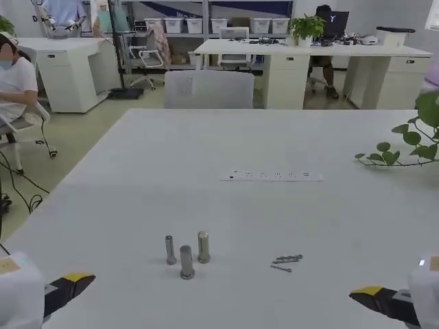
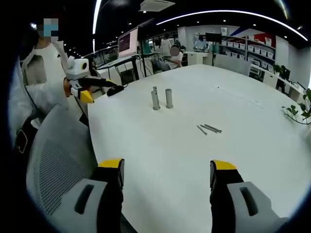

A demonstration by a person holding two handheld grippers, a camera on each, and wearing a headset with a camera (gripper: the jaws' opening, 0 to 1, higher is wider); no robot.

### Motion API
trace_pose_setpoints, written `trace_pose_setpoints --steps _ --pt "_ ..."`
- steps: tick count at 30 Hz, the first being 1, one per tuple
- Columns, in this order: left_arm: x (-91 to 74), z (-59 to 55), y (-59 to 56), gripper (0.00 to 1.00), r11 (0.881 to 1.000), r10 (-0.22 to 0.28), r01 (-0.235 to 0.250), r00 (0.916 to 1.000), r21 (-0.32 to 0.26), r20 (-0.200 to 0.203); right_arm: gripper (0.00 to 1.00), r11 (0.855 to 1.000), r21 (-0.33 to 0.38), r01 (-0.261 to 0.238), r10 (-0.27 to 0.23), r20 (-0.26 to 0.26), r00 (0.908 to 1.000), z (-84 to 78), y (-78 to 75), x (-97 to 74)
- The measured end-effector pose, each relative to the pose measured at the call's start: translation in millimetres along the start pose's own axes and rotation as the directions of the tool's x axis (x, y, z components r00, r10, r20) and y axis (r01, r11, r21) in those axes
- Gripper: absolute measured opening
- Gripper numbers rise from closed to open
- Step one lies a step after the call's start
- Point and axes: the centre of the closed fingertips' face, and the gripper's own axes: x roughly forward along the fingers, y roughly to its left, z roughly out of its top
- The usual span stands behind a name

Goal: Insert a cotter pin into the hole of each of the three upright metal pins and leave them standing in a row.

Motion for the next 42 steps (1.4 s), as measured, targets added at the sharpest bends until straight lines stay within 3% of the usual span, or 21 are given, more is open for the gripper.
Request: trace_pose_setpoints --steps 16,22,27,34,42 --pt "29.2 10.9 5.4 0.92 0.998 -0.067 0.067 0.9978 0.018 0.006 0.74 1.0 0.01 0.011 -0.011 -0.008 0.9999 -3.3 -3.7 -2.6" --pt "44.4 14.1 10.1 0.81 0.996 -0.089 0.089 0.996 0.016 0.008 0.74 1.0 0.017 0.015 -0.014 -0.014 0.9998 -4.7 -6.4 -2.4" --pt "57.8 12.7 12.9 0.7 0.992 -0.107 0.109 0.994 0.069 -0.021 0.74 1.0 0.019 0.017 -0.017 -0.017 0.9997 -2.8 -9.5 -1.8" --pt "75.0 18.1 20.4 0.62 0.99 -0.103 0.102 0.9947 0.101 0.002 0.74 1.0 0.022 0.019 -0.019 -0.015 0.9997 0.1 -13.6 0.6" --pt "99.4 13.7 27.2 0.45 0.984 -0.128 0.125 0.9917 0.13 0.014 0.74 1.0 0.023 0.018 -0.017 -0.022 0.9996 1.0 -16.0 3.7"
